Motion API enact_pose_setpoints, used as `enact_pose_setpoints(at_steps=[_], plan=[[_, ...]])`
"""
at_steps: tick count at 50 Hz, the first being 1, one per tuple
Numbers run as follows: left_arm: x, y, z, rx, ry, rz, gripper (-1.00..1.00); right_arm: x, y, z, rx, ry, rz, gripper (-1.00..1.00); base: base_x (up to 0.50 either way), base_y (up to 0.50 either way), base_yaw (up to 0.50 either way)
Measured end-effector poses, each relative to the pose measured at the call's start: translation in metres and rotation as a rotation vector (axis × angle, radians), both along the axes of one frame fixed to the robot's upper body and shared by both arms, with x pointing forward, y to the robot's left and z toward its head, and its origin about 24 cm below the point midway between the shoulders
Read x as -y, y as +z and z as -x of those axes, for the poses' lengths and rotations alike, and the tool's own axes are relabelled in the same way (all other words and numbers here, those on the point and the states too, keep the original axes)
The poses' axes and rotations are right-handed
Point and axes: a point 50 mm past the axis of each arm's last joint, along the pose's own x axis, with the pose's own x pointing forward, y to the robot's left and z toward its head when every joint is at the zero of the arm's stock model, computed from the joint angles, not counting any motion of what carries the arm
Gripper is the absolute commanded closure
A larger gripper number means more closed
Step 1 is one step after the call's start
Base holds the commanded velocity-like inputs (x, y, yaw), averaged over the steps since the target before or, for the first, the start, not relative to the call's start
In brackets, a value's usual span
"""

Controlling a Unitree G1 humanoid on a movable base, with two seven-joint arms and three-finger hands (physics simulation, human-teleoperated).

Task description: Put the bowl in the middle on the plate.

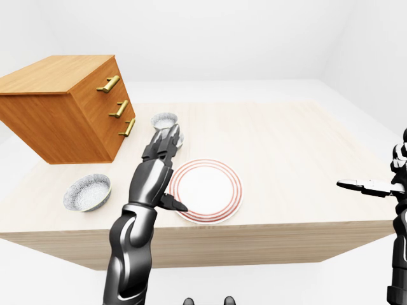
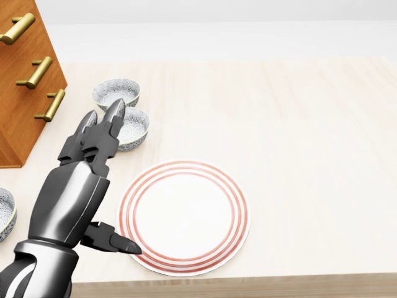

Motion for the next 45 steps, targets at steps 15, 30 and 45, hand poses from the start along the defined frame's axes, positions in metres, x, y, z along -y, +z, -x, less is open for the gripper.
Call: enact_pose_setpoints(at_steps=[15, 30, 45], plan=[[-0.002, -0.008, -0.002, -0.025, 0.016, 0.009, -1.00, 0.000, 0.000, 0.001, -0.005, 0.017, -0.020, -1.00, 0.00, 0.00, 0.00], [-0.002, -0.013, -0.003, -0.041, 0.018, 0.018, -1.00, -0.001, 0.002, 0.001, 0.000, 0.030, -0.023, -1.00, 0.18, 0.00, 0.00], [-0.002, -0.015, -0.004, -0.047, 0.021, 0.020, -1.00, -0.001, 0.001, 0.001, -0.001, 0.036, -0.025, -1.00, 0.26, 0.00, 0.00]])
